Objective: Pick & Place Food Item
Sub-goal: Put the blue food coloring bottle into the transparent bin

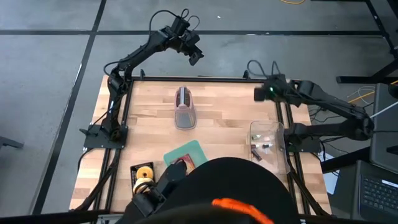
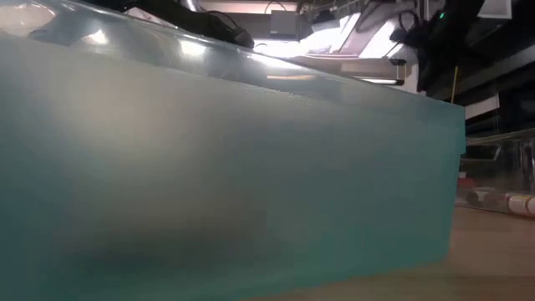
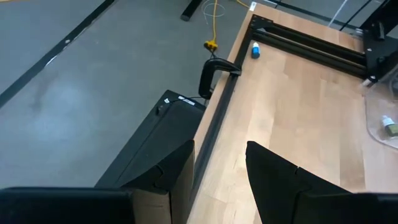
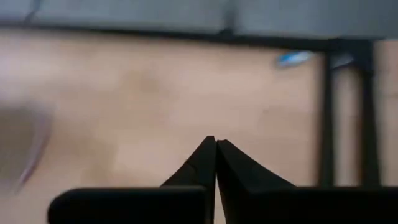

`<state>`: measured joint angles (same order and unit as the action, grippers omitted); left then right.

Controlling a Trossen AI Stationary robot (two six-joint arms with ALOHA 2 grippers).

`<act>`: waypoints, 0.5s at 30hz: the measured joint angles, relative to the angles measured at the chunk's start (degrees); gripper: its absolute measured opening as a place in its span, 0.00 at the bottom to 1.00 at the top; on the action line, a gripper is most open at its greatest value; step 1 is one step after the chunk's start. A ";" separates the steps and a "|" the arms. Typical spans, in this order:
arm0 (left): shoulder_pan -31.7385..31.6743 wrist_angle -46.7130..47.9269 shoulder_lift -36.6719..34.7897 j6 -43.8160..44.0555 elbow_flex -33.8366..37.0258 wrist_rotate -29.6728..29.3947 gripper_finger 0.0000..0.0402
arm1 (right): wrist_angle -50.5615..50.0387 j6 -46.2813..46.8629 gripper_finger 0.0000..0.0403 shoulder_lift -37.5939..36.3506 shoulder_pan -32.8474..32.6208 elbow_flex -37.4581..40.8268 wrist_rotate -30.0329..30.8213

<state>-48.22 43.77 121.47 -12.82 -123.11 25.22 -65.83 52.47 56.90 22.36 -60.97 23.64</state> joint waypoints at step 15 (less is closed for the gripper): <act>-1.90 -0.07 -0.02 -1.32 -0.02 0.00 0.35 | 17.50 -17.29 0.00 17.93 33.53 0.04 -11.03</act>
<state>-50.11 43.70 121.45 -14.13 -123.13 25.21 -48.33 35.17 74.82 55.89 -60.93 12.61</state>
